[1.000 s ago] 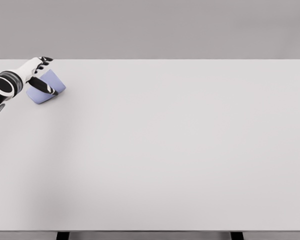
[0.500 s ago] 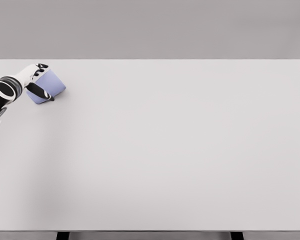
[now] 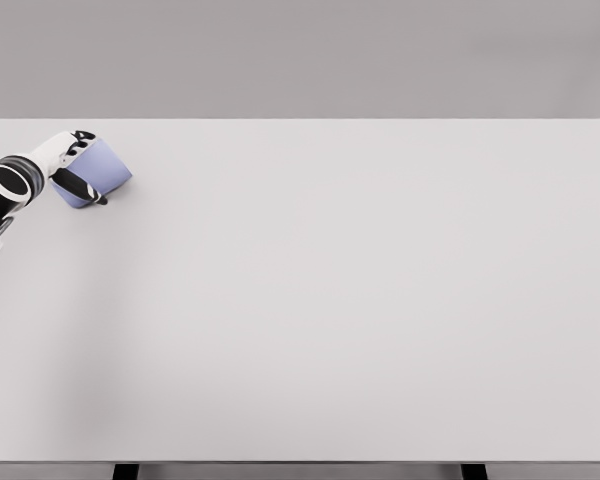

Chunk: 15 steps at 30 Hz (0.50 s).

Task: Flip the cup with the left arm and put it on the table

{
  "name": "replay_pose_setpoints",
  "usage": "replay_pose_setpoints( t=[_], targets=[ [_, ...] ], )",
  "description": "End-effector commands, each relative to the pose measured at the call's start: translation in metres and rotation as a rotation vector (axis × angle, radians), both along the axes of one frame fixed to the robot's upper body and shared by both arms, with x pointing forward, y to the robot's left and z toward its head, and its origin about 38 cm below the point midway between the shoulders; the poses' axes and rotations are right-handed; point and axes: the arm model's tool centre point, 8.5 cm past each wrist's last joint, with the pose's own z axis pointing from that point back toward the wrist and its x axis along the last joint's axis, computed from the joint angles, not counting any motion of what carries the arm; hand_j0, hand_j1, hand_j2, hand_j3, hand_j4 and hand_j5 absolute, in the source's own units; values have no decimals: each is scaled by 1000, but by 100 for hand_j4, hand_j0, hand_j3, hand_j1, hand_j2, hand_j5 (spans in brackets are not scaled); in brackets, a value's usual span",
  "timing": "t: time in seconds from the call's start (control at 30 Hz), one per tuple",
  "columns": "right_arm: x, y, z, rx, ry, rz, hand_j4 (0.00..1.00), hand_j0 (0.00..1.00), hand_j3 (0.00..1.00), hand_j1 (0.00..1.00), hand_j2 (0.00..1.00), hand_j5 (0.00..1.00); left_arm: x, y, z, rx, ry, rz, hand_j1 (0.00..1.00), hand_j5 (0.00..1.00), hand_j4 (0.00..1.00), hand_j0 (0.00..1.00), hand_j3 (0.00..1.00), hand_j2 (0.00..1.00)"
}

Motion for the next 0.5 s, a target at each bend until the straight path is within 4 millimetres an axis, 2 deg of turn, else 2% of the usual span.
replay_pose_setpoints(
  t=[0.0,0.47],
  targets=[
    [0,0,0,0,0,0,100,100,100,100,100,100,0,0,0,4,-4,-3,100,100,100,100,100,100],
    [0,0,0,0,0,0,100,100,100,100,100,100,1,-6,2,-2,-12,-21,100,100,100,100,100,100]
  ],
)
